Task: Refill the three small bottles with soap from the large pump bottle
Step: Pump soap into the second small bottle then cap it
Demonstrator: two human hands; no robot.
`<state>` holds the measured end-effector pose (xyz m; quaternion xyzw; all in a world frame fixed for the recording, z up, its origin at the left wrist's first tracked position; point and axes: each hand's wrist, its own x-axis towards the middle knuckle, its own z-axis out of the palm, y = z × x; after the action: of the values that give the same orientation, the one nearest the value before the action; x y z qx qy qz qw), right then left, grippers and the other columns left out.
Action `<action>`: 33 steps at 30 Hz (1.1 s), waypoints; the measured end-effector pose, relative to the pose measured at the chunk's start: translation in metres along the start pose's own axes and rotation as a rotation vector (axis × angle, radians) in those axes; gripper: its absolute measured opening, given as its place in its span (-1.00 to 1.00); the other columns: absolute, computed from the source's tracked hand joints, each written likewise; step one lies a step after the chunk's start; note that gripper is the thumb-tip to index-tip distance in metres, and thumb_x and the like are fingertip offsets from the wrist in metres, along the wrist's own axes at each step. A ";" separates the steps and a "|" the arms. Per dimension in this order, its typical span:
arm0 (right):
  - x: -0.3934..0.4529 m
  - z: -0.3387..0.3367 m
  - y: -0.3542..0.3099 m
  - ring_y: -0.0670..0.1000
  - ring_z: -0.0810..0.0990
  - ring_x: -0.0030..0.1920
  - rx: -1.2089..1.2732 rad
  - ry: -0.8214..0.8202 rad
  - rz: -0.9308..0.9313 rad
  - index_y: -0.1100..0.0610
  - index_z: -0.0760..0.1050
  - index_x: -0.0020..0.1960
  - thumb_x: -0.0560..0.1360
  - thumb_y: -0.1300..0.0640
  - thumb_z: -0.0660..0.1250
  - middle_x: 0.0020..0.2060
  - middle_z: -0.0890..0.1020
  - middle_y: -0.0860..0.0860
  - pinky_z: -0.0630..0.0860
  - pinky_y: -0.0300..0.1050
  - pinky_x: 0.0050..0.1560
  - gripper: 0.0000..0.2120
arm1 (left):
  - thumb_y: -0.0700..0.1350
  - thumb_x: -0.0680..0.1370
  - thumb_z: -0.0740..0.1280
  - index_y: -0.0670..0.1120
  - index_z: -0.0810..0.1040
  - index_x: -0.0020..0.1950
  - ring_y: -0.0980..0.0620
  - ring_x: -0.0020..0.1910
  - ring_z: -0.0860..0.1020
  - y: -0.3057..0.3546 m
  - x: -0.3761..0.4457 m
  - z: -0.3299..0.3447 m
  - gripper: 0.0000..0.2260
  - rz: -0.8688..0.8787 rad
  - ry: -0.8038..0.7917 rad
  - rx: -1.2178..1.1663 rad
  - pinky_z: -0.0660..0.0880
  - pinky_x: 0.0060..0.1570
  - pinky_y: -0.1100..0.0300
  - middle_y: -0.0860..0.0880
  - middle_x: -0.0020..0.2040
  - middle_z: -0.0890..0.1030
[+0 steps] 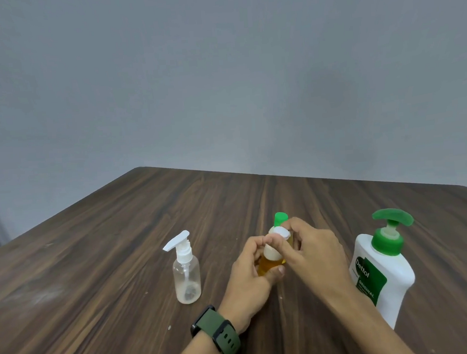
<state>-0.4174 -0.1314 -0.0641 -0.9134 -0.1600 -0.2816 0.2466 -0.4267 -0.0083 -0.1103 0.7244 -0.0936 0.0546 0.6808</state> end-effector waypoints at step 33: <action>-0.011 0.030 0.002 -0.20 0.46 -0.11 0.110 0.018 -0.074 0.05 0.51 0.13 0.44 -0.11 0.10 -0.07 0.58 -0.09 0.27 -0.50 -0.19 -0.60 | -0.24 0.37 0.18 0.03 0.42 0.13 0.26 0.11 0.43 0.013 -0.006 -0.005 -0.64 0.599 0.558 0.372 0.32 0.13 0.47 0.11 0.07 0.49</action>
<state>-0.4118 -0.1188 -0.0925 -0.8893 -0.2069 -0.2893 0.2874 -0.4352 -0.0033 -0.0987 0.7331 -0.1006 0.4585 0.4922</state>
